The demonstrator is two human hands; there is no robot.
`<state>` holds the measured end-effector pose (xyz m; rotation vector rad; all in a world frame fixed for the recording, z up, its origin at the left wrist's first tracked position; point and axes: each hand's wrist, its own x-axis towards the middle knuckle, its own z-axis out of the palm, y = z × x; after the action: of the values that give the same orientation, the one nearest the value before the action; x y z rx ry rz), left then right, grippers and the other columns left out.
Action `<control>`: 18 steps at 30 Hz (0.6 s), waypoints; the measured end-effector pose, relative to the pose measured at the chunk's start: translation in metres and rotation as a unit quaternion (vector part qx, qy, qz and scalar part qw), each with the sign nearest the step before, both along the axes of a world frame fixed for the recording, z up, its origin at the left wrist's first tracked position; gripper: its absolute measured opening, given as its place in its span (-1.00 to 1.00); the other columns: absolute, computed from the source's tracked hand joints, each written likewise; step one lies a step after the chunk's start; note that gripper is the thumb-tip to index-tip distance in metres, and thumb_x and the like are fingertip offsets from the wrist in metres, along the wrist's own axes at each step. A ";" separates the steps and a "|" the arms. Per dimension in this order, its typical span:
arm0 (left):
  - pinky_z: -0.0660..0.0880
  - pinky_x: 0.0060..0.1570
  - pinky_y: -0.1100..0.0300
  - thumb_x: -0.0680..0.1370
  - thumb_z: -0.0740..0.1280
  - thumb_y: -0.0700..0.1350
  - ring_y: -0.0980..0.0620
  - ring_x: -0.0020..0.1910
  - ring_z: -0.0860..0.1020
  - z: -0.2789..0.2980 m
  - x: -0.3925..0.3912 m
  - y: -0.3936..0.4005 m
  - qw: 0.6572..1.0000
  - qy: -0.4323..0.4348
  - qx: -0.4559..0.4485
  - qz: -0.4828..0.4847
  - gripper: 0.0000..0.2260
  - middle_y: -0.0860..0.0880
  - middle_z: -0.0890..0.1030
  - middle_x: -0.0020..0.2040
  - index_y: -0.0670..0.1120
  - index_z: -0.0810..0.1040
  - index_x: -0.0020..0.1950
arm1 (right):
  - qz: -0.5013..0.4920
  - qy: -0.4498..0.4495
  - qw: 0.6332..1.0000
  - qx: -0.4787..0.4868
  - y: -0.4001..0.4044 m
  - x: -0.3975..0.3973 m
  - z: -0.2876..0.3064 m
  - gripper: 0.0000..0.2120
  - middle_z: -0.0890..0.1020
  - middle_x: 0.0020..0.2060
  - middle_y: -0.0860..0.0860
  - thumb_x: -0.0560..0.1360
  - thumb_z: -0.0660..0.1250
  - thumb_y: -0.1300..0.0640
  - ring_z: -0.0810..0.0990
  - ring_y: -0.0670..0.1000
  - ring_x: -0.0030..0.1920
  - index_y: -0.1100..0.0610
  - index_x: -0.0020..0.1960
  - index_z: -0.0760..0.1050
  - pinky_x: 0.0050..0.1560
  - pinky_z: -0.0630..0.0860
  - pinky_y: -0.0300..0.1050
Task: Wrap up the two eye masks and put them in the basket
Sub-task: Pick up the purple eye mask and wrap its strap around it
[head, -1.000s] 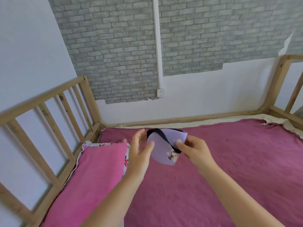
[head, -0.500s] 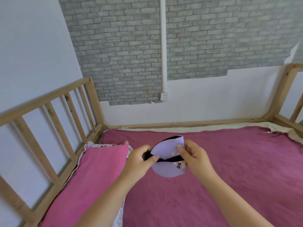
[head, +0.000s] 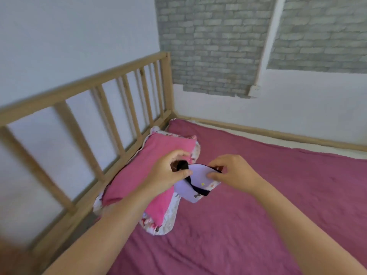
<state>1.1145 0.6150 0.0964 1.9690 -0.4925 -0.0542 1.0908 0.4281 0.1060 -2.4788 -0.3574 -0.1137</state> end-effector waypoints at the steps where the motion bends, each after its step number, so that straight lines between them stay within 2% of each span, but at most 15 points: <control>1: 0.40 -0.05 0.45 0.41 0.39 -0.28 0.21 -0.01 0.48 -0.006 -0.009 0.013 0.999 -0.007 -0.003 0.038 -0.61 0.22 0.48 -0.04 0.15 0.40 0.03 | 0.014 -0.012 1.000 0.019 0.013 0.001 -0.004 -0.85 0.62 -0.20 0.32 0.41 0.35 0.25 0.50 0.24 -0.18 0.37 -0.15 0.57 -0.27 0.30 -0.13; 3: 0.38 0.04 0.34 0.42 0.39 -0.24 0.15 0.06 0.46 -0.020 -0.033 0.043 0.991 -0.016 -0.002 0.135 -0.56 0.12 0.47 0.12 0.05 0.36 0.22 | 0.042 -0.027 0.998 0.048 0.042 0.005 -0.017 -0.83 0.59 -0.24 0.39 0.40 0.36 0.29 0.50 0.30 -0.19 0.44 -0.20 0.55 -0.22 0.35 -0.02; 4: 0.38 0.05 0.35 0.43 0.38 -0.23 0.14 0.06 0.45 -0.026 -0.048 0.059 0.981 -0.017 0.002 0.193 -0.54 0.05 0.45 0.18 -0.03 0.34 0.28 | 0.060 -0.030 0.996 0.060 0.058 0.005 -0.025 -0.82 0.58 -0.28 0.40 0.39 0.37 0.30 0.49 0.32 -0.20 0.46 -0.23 0.53 -0.22 0.35 0.00; 6: 0.37 -0.06 0.53 0.45 0.36 -0.20 0.21 -0.04 0.47 -0.036 -0.085 0.094 0.952 -0.024 0.025 0.304 -0.57 -0.01 0.43 0.20 -0.12 0.35 0.29 | 0.092 -0.020 0.992 0.090 0.096 0.001 -0.040 -0.86 0.53 -0.40 0.33 0.38 0.39 0.31 0.43 0.27 -0.29 0.40 -0.29 0.55 -0.33 0.32 -0.17; 7: 0.35 -0.07 0.56 0.46 0.35 -0.17 0.19 -0.04 0.48 -0.040 -0.105 0.111 0.933 -0.027 0.048 0.355 -0.60 -0.01 0.44 0.17 -0.14 0.36 0.27 | 0.111 -0.006 0.988 0.106 0.117 -0.003 -0.046 -0.93 0.50 -0.44 0.22 0.37 0.40 0.32 0.41 0.19 -0.31 0.32 -0.27 0.58 -0.36 0.31 -0.28; 8: 0.33 0.01 0.52 0.46 0.34 -0.15 0.10 0.04 0.49 -0.044 -0.127 0.128 0.913 -0.025 0.079 0.398 -0.61 -0.03 0.46 0.17 -0.15 0.37 0.26 | 0.135 0.008 0.984 0.119 0.139 -0.007 -0.053 -0.96 0.48 -0.41 0.14 0.36 0.40 0.34 0.42 0.12 -0.30 0.30 -0.18 0.61 -0.33 0.33 -0.32; 11: 0.19 0.33 0.13 0.50 0.29 -0.14 -0.11 0.34 0.31 -0.055 -0.188 0.182 0.836 0.021 0.189 0.515 -0.63 -0.15 0.42 0.32 -0.16 0.35 0.29 | 0.210 0.051 0.965 0.149 0.209 -0.027 -0.067 -0.81 0.49 -0.43 0.02 0.35 0.39 0.37 0.47 -0.18 -0.39 0.31 -0.03 0.59 -0.29 0.39 -0.37; 12: 0.15 0.38 0.07 0.50 0.27 -0.13 -0.13 0.37 0.26 -0.059 -0.207 0.201 0.809 0.038 0.220 0.544 -0.62 -0.17 0.38 0.35 -0.15 0.34 0.30 | 0.231 0.064 0.958 0.157 0.233 -0.034 -0.071 -0.81 0.50 -0.42 0.02 0.35 0.39 0.37 0.48 -0.19 -0.39 0.30 -0.03 0.58 -0.28 0.41 -0.36; 14: 0.11 0.41 0.00 0.51 0.26 -0.12 -0.16 0.40 0.21 -0.064 -0.246 0.237 0.759 0.068 0.264 0.591 -0.62 -0.20 0.34 0.38 -0.15 0.33 0.31 | 0.268 0.094 0.943 0.173 0.279 -0.051 -0.076 -0.82 0.53 -0.32 0.09 0.35 0.38 0.36 0.48 0.00 -0.28 0.32 -0.05 0.56 -0.20 0.43 -0.20; 15: 0.12 0.40 -0.03 0.50 0.27 -0.12 -0.18 0.40 0.21 -0.065 -0.264 0.253 0.735 0.077 0.277 0.615 -0.62 -0.22 0.34 0.38 -0.16 0.34 0.30 | 0.283 0.113 0.935 0.183 0.302 -0.059 -0.077 -0.83 0.53 -0.29 0.10 0.35 0.38 0.36 0.47 0.06 -0.25 0.32 -0.05 0.55 -0.22 0.43 -0.20; 16: 0.15 0.39 -0.05 0.50 0.27 -0.12 -0.19 0.40 0.22 -0.065 -0.281 0.269 0.711 0.085 0.284 0.637 -0.61 -0.23 0.34 0.38 -0.17 0.35 0.30 | 0.297 0.132 0.926 0.194 0.324 -0.067 -0.080 -0.85 0.53 -0.30 0.09 0.36 0.38 0.35 0.46 0.07 -0.24 0.30 -0.07 0.55 -0.24 0.43 -0.24; 18: 0.18 0.38 -0.07 0.50 0.27 -0.11 -0.20 0.40 0.21 -0.065 -0.311 0.298 0.674 0.101 0.292 0.671 -0.61 -0.22 0.33 0.38 -0.18 0.34 0.30 | 0.316 0.189 0.902 0.224 0.366 -0.081 -0.082 -0.89 0.50 -0.34 0.02 0.38 0.38 0.34 0.47 0.09 -0.25 0.16 -0.19 0.51 -0.29 0.48 -0.14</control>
<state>0.8039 0.9127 0.0313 2.4280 1.3616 0.5608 1.0102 0.7945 0.0244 -1.7731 -0.8367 0.4944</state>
